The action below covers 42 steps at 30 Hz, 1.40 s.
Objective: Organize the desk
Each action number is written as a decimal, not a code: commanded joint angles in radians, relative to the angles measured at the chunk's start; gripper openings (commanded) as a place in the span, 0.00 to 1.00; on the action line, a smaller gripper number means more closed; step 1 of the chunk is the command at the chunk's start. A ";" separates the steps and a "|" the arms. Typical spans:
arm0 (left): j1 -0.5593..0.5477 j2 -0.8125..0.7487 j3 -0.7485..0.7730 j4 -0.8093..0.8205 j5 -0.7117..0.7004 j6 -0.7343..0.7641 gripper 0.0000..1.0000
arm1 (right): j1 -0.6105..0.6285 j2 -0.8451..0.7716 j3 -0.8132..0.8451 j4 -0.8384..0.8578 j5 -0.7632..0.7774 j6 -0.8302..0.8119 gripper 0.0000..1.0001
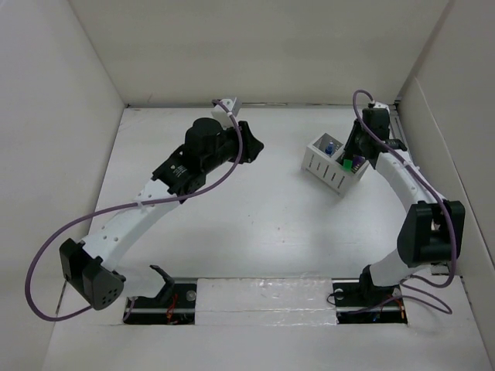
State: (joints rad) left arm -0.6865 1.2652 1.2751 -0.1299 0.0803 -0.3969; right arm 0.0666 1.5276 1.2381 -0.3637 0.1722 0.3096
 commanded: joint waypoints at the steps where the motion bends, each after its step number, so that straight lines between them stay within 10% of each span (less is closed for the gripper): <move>1: -0.004 0.017 0.069 0.070 -0.007 0.027 0.33 | -0.017 0.032 0.057 0.060 -0.005 -0.007 0.00; 42: -0.004 -0.012 0.087 -0.045 -0.017 0.047 0.32 | 0.094 -0.023 -0.094 0.147 0.403 0.115 0.16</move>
State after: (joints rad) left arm -0.6865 1.2854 1.3655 -0.1688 0.0734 -0.3389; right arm 0.1356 1.5620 1.1603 -0.2283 0.5297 0.4011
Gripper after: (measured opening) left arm 0.323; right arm 0.339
